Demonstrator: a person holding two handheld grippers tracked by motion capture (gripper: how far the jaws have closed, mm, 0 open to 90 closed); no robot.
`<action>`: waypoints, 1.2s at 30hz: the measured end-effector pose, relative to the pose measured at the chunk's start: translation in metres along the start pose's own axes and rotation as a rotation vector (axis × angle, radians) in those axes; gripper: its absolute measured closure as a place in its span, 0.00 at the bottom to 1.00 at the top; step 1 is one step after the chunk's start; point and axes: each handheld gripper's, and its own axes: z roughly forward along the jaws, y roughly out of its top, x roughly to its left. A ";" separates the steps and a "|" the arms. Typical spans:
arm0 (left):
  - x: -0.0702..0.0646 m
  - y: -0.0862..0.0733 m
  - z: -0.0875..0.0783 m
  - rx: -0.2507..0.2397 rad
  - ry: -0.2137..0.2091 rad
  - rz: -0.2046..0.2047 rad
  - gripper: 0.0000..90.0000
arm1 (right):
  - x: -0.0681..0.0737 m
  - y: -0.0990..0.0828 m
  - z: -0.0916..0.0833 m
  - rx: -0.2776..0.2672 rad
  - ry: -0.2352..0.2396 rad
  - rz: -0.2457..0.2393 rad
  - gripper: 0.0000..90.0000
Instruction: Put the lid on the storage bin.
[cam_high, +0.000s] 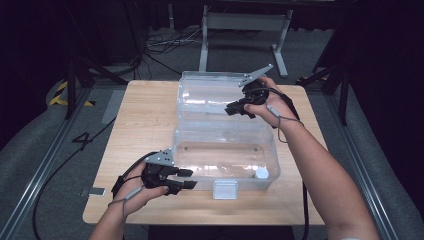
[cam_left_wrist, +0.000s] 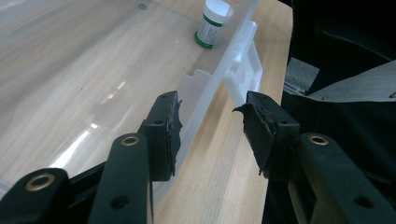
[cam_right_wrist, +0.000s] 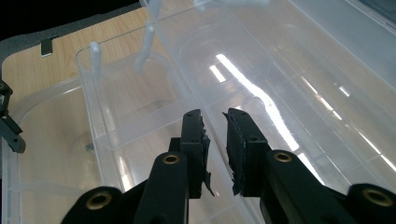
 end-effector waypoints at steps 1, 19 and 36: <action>0.000 0.000 0.000 0.002 0.003 0.001 0.63 | 0.000 0.000 0.000 -0.001 0.001 0.002 0.86; 0.002 -0.003 0.001 -0.020 0.056 -0.031 0.81 | 0.007 -0.006 -0.002 -0.040 0.000 0.006 0.89; 0.002 -0.003 0.002 -0.018 0.057 -0.045 0.80 | 0.021 -0.009 -0.009 -0.056 0.006 -0.014 0.89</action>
